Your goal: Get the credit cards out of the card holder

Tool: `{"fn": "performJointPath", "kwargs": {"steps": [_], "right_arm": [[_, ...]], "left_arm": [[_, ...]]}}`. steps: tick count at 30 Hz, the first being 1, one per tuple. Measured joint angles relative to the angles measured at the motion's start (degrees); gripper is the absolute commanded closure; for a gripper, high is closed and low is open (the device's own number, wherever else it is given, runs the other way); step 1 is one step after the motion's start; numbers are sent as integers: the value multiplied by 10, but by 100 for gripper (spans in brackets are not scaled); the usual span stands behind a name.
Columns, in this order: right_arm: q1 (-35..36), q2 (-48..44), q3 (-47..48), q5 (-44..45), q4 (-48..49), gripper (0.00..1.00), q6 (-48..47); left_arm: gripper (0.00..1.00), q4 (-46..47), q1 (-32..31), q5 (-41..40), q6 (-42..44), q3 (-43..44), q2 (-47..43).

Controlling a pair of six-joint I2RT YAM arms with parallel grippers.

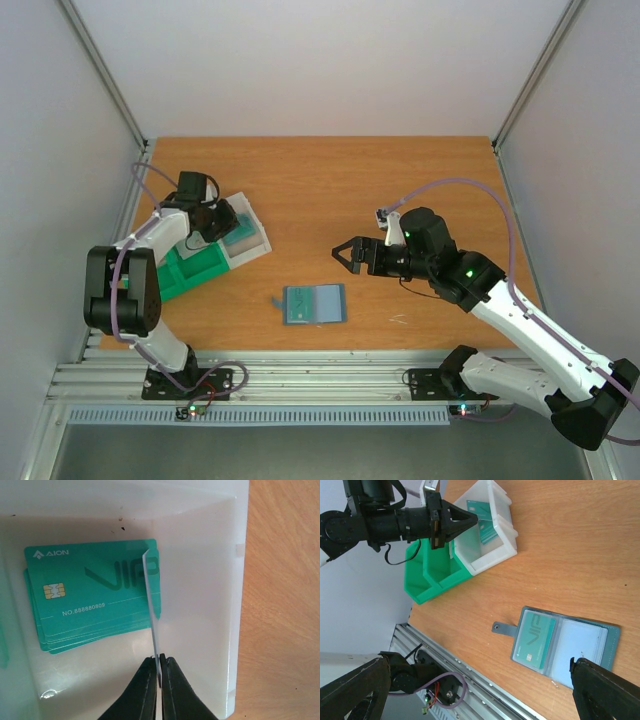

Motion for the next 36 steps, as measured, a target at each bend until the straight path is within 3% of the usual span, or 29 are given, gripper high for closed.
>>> {"fn": "performJointPath", "kwargs": {"steps": [13,20,30,36], "right_arm": [[0,0,0,0,0,2,-1],[0,0,-3,-2,0,2,-1],[0,9,-4,-5,0,1,0],[0,8,-5,-5,0,2,0]], "left_arm": [[82,-23,0,-11,8,10,13],[59,-44,0,-28,21,26,13],[44,-83,0,-53,33,58,10],[40,-100,0,-65,34,64,-3]]}}
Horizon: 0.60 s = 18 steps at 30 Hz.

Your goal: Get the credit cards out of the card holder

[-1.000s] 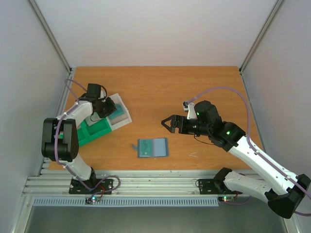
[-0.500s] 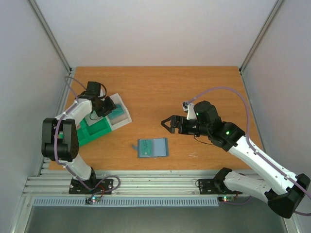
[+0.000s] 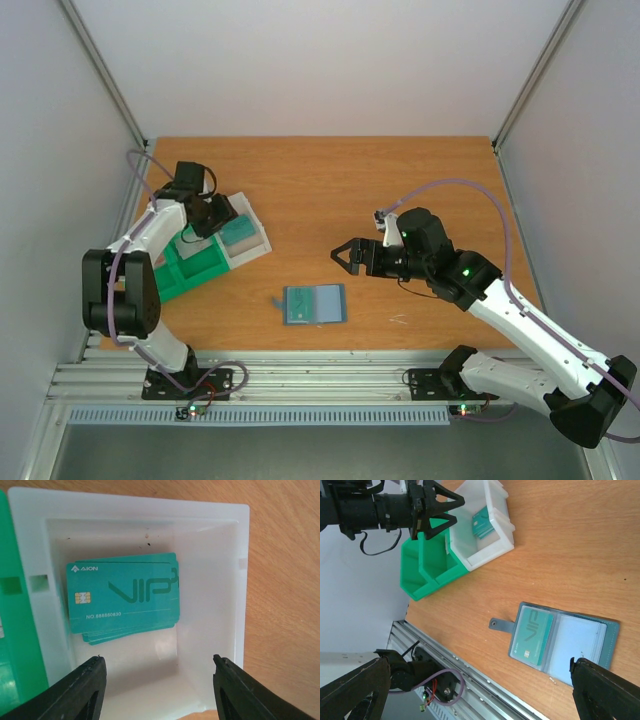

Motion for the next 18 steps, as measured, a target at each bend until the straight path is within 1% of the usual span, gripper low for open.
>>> {"fn": "performJointPath", "kwargs": {"steps": [5,7,10,12,14,15,18], "right_arm": [[0,1,-1,-1,0,4,0],[0,2,-3,-3,0,9,1],[0,7,-11,-12,0,21,1],[0,12,-19,-18,0,34,3],[0,19,-26,-23,1,49,5],[0,23,-28,-25,1,54,6],[0,44,-31,-29,5,59,14]], "left_arm": [[39,-19,0,2,2,0,-26],[39,-27,0,9,6,-3,-49],[40,-34,0,37,20,-12,-96],[43,-42,0,59,30,-19,-124],[45,-55,0,82,40,-27,-153],[45,-61,0,91,45,-33,-167],[50,-82,0,125,61,-55,-206]]}}
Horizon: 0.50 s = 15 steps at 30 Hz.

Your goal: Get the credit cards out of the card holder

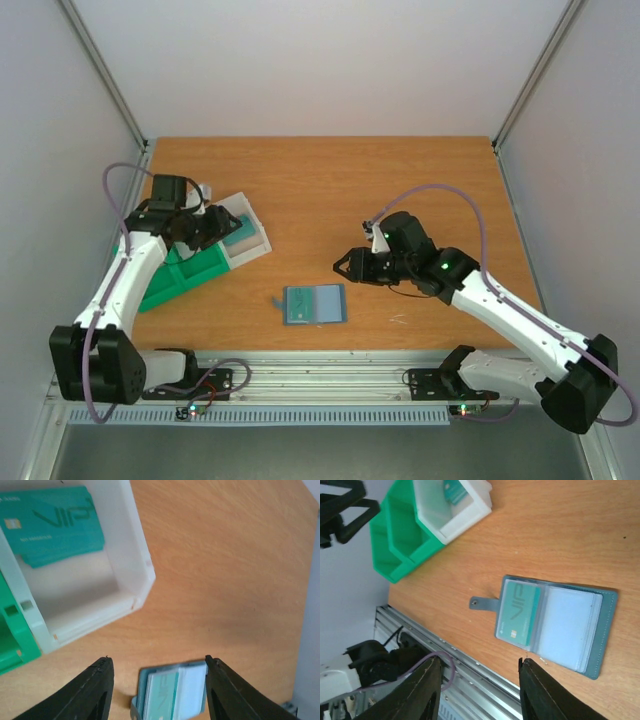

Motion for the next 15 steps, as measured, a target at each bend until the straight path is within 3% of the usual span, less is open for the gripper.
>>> {"fn": "performJointPath", "kwargs": {"steps": [3,10,15], "right_arm": [[8,31,-1,1,6,62,5],[56,106,-3,4,42,67,7],[74,173,-4,24,75,70,-10]], "left_arm": [[56,-19,-3,30,11,-19,-26],[57,-43,-32,66,24,-76,-58],[63,-22,-74,86,5,-122,-75]]}}
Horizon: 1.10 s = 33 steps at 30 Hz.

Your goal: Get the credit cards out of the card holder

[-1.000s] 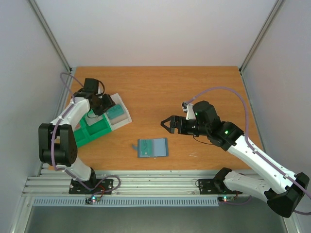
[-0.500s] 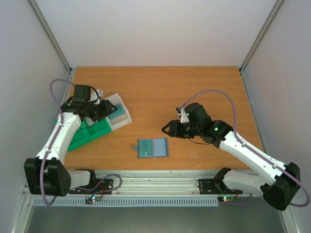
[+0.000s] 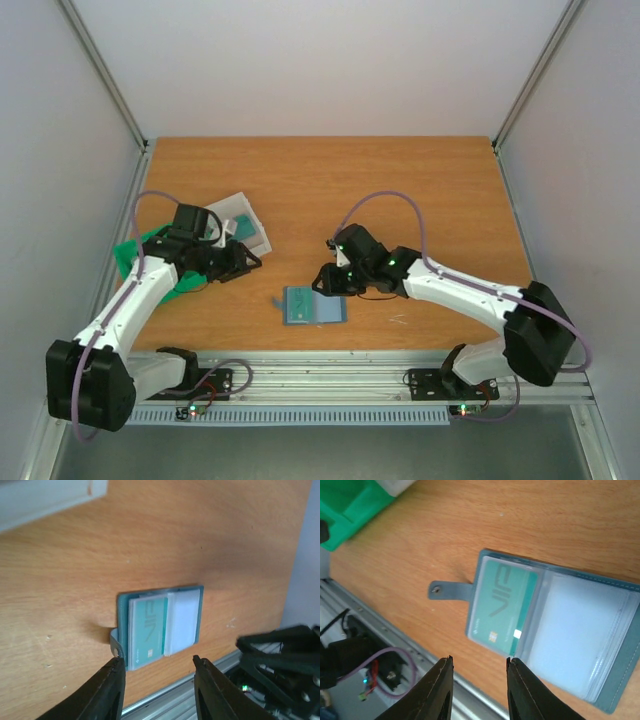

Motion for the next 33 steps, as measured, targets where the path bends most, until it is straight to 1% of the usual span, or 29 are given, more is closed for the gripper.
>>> {"fn": "performJointPath", "kwargs": {"steps": [2,4,10,15,22,27,33], "right_arm": [[1,23,-4,3,14,71,-6],[1,42,-11,3,29,71,-11],[1,99,-14,-8,71,72,-24],[1,141,-14,-17,87,74,-25],[1,168,-12,-23,99,75,-21],[1,179,-12,-23,105,76,-21],[1,181,-10,-23,101,78,-21]], "left_arm": [[71,17,-19,9,-16,-18,-2],[74,34,-36,14,-29,-35,-2],[76,107,-62,37,-73,-94,-4],[77,154,-78,43,-104,-133,-4],[84,232,-109,47,-155,-161,9],[90,287,-133,49,-182,-174,53],[95,317,-159,46,-191,-175,94]]}}
